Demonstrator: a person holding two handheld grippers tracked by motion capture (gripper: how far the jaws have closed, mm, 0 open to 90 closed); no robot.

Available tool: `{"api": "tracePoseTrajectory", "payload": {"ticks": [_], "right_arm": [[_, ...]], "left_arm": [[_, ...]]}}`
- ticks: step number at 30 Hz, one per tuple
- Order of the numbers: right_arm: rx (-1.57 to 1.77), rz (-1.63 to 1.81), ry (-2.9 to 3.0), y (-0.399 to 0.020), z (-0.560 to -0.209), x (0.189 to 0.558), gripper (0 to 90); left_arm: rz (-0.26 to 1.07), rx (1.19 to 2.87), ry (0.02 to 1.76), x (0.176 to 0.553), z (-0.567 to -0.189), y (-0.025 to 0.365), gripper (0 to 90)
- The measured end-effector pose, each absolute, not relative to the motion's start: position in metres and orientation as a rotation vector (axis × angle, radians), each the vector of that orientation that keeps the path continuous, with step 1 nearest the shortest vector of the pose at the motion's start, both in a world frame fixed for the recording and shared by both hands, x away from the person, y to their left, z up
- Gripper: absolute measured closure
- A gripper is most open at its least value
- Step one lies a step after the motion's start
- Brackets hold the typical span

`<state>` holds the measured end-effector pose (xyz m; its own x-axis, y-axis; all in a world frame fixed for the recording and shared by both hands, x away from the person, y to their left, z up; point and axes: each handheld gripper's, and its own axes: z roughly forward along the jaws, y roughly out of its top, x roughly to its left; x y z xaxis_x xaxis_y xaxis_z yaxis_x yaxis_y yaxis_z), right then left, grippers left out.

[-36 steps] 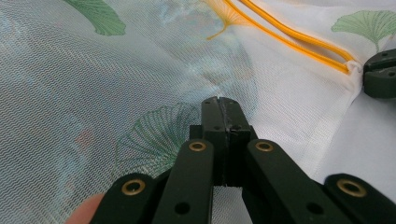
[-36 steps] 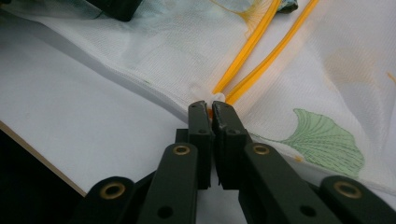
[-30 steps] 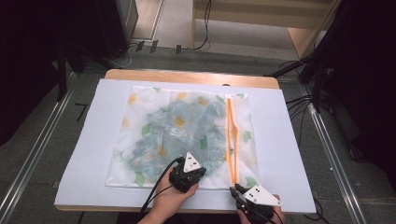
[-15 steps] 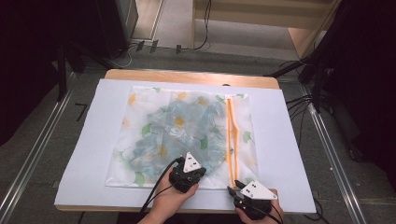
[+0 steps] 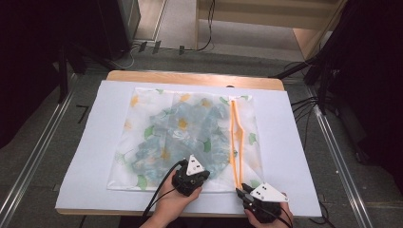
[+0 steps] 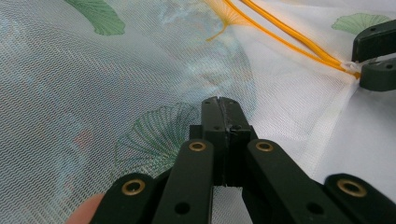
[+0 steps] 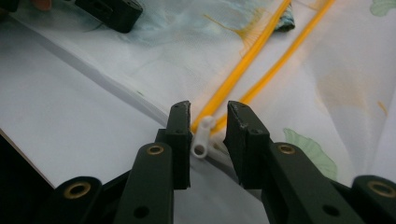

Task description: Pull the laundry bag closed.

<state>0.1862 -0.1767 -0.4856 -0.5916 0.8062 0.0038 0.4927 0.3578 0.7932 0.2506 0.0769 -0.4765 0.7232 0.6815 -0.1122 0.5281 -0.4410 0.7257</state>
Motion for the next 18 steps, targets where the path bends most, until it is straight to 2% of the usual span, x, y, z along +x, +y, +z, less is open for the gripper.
{"api": "tracePoseTrajectory", "payload": {"ticks": [5, 11, 14, 18], "right_arm": [[1.157, 1.135, 2.243, -0.189, -0.486, 0.186, 78.7], [1.118, 1.129, 2.306, -0.189, -0.488, 0.189, 77.4], [1.115, 1.140, 2.305, -0.189, -0.485, 0.190, 84.9], [1.127, 1.167, 2.298, -0.193, -0.482, 0.190, 90.0]], "left_arm": [[0.256, 2.151, 0.908, 0.250, -0.476, 0.077, 90.0], [0.260, 2.151, 0.903, 0.250, -0.476, 0.077, 90.0], [0.243, 2.147, 0.882, 0.247, -0.475, 0.075, 90.0], [0.241, 2.144, 0.841, 0.241, -0.473, 0.069, 90.0]]}}
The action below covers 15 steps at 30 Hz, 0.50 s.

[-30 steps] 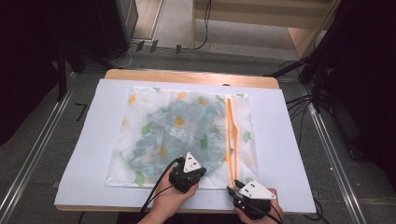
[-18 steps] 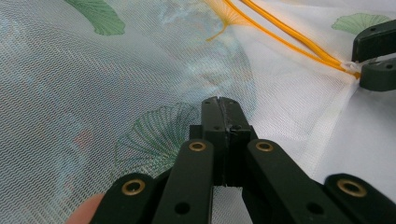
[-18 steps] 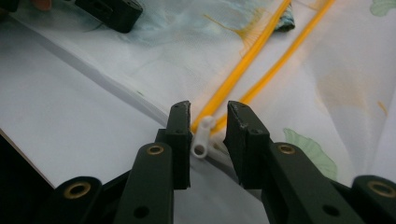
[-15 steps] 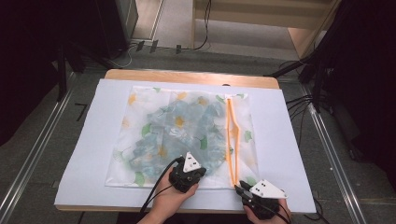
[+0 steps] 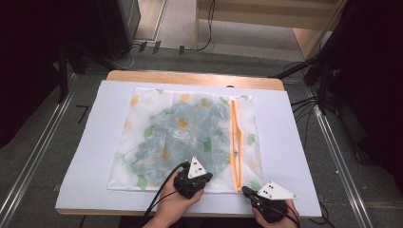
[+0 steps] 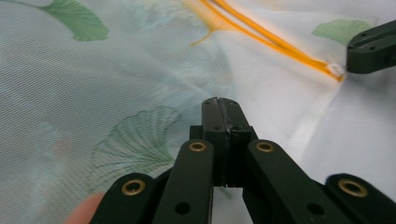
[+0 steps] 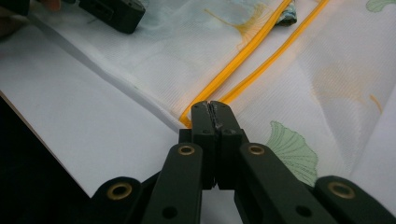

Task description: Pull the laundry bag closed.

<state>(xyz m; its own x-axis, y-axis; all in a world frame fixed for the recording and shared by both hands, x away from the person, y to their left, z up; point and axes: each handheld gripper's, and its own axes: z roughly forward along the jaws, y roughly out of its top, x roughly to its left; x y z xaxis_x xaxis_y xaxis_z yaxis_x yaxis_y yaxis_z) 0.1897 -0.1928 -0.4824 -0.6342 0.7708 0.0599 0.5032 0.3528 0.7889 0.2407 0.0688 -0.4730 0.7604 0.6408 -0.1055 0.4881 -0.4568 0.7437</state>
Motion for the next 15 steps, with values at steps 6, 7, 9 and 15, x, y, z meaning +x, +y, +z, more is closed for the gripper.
{"api": "tracePoseTrajectory", "payload": {"ticks": [6, 7, 9, 15], "right_arm": [[1.196, 1.203, 2.245, -0.198, -0.482, 0.195, 76.9], [1.213, 1.213, 2.239, -0.198, -0.482, 0.196, 74.9], [1.245, 1.228, 2.233, -0.197, -0.483, 0.199, 68.9], [1.279, 1.215, 2.280, -0.193, -0.487, 0.204, 62.6]], "left_arm": [[0.204, 2.164, 0.780, 0.231, -0.472, 0.051, 90.0], [0.199, 2.172, 0.766, 0.229, -0.472, 0.048, 90.0], [0.193, 2.182, 0.755, 0.228, -0.474, 0.044, 90.0], [0.157, 2.214, 0.757, 0.230, -0.477, 0.038, 90.0]]}}
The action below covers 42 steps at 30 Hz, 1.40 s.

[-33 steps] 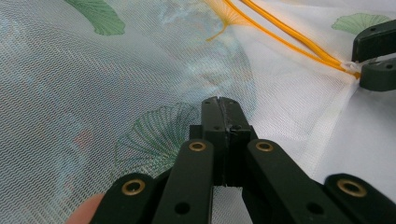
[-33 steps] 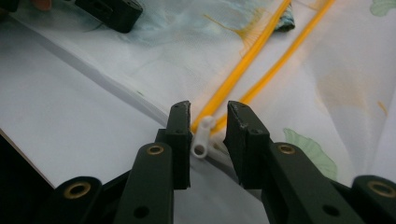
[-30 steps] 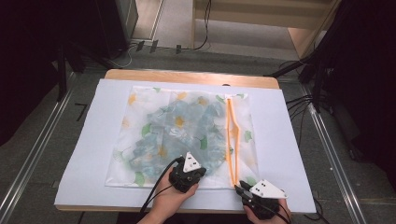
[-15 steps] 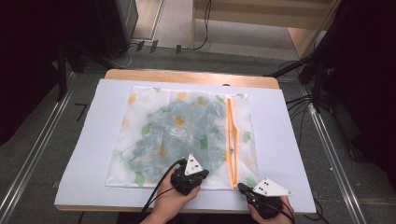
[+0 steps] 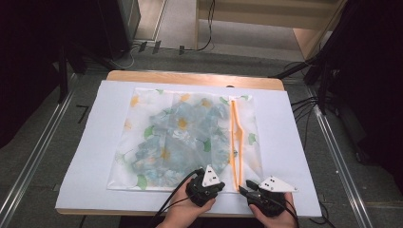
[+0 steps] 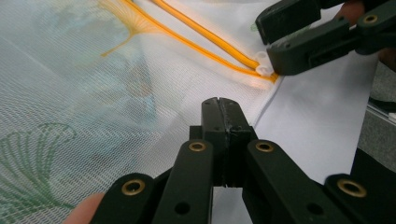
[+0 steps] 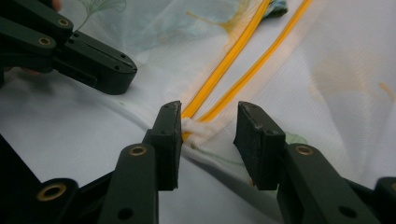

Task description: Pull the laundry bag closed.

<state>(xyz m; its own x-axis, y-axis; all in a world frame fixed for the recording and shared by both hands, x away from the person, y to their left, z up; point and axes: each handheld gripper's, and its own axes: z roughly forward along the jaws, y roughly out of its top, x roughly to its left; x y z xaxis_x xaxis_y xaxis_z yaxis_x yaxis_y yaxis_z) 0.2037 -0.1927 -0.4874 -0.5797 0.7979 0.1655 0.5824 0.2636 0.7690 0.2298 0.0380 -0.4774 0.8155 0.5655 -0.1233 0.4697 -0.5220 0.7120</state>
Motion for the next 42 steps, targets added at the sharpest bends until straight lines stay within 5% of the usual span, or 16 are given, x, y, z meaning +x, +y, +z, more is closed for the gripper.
{"api": "tracePoseTrajectory", "payload": {"ticks": [13, 27, 42], "right_arm": [[1.262, 1.314, 2.332, -0.196, -0.483, 0.205, 90.0], [1.455, 1.246, 2.204, -0.203, -0.484, 0.216, 90.0], [1.606, 1.509, 2.301, -0.206, -0.489, 0.222, 74.5]], "left_arm": [[0.153, 2.215, 0.745, 0.229, -0.478, 0.038, 90.0], [0.149, 2.214, 0.739, 0.230, -0.479, 0.039, 90.0], [0.145, 2.211, 0.737, 0.230, -0.479, 0.039, 90.0]]}}
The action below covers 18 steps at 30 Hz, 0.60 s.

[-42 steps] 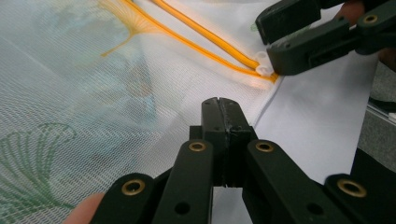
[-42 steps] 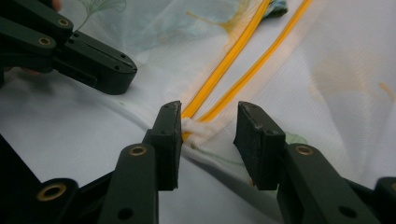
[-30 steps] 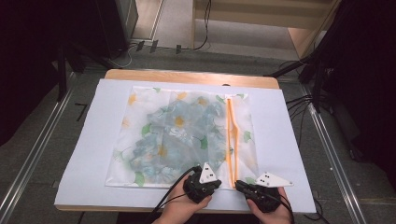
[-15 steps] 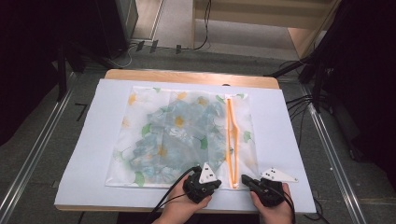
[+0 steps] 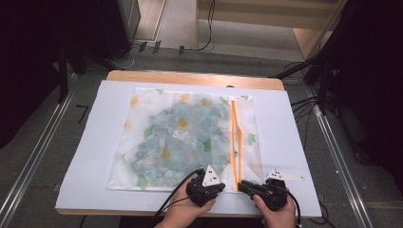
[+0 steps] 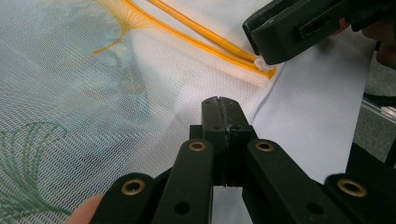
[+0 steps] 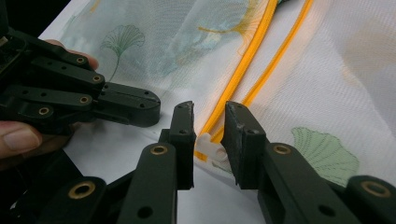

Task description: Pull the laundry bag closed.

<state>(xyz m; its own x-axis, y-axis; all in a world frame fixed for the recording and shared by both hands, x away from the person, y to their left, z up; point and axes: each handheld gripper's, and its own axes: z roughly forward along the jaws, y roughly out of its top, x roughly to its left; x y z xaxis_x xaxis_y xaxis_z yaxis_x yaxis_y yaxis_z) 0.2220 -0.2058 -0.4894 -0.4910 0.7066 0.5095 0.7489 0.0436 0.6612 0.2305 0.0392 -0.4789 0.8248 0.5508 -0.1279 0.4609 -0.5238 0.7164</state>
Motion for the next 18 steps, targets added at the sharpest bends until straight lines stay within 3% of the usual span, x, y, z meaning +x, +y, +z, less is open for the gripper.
{"api": "tracePoseTrajectory", "payload": {"ticks": [18], "right_arm": [[-1.503, -1.473, -2.348, -0.212, -0.489, 0.209, 71.7]], "left_arm": [[0.137, 2.213, 0.734, 0.231, -0.479, 0.040, 90.0]]}}
